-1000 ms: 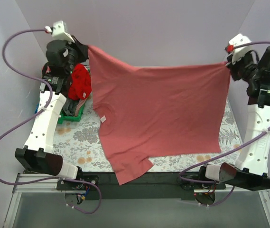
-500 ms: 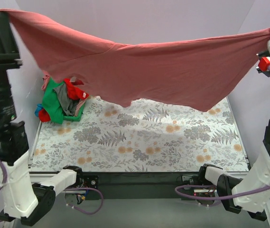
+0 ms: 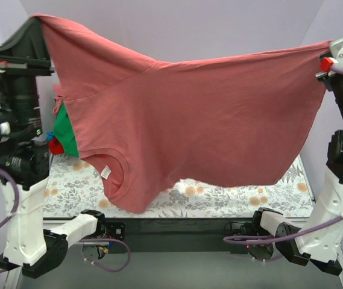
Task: Fold and stack the t-shirts
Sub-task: Flatten the tshirt out
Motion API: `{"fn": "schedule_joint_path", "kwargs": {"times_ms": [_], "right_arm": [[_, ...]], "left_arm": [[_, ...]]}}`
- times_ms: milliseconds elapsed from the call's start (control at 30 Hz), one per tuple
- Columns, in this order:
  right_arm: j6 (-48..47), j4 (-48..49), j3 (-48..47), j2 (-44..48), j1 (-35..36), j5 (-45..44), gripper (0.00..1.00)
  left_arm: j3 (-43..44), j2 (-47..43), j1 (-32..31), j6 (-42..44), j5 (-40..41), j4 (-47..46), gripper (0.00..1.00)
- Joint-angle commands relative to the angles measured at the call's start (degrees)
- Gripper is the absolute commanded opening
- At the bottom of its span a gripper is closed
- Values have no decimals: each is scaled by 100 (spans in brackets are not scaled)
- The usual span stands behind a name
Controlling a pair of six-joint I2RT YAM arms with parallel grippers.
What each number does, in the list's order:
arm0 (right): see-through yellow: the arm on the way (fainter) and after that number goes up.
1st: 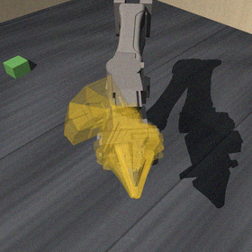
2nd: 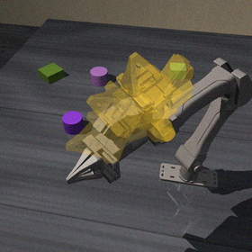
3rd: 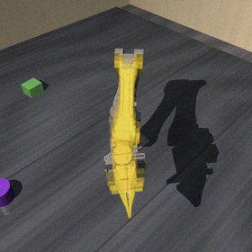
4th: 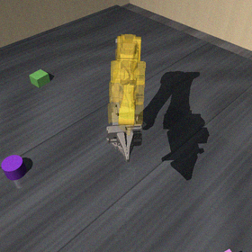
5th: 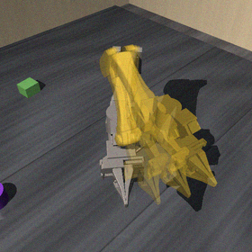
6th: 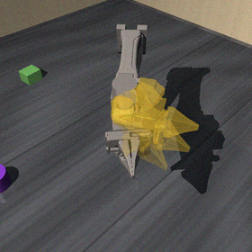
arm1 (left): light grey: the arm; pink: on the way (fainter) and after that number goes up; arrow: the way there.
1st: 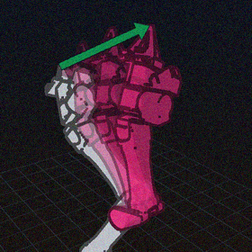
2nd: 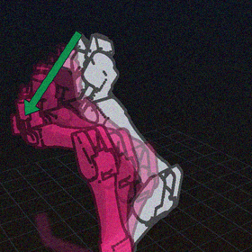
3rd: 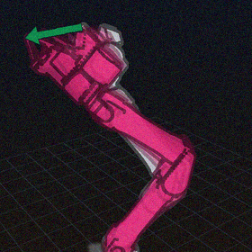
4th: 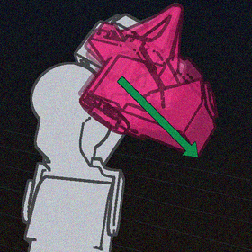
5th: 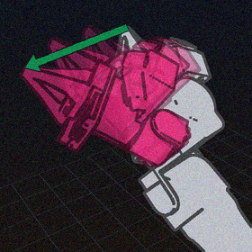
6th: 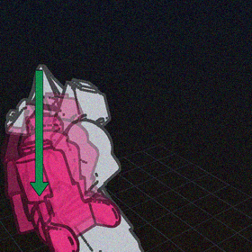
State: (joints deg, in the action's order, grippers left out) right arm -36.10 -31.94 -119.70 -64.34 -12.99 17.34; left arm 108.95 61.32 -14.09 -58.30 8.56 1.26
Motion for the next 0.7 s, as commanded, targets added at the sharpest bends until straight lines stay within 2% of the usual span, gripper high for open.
{"fn": "schedule_joint_path", "kwargs": {"times_ms": [0, 267, 400, 533, 667], "right_arm": [[94, 355, 630, -79, -1, -39, 1], [138, 926, 3159, 237, 7, 269, 1], [208, 1374, 4269, 238, 7, 419, 1], [226, 1945, 4999, -60, 16, 454, 1], [252, 2227, 5299, -465, 34, 437, 1]], "left_arm": [[-540, 196, -24, 398, 533, -99, 0], [-2699, 582, -15, 566, 753, -933, 0], [-3360, 1370, 64, 461, 674, -1294, 0], [-3477, 2241, 275, 258, 420, -1470, 0], [-3231, 3034, 450, 162, 191, -1444, 0]]}}
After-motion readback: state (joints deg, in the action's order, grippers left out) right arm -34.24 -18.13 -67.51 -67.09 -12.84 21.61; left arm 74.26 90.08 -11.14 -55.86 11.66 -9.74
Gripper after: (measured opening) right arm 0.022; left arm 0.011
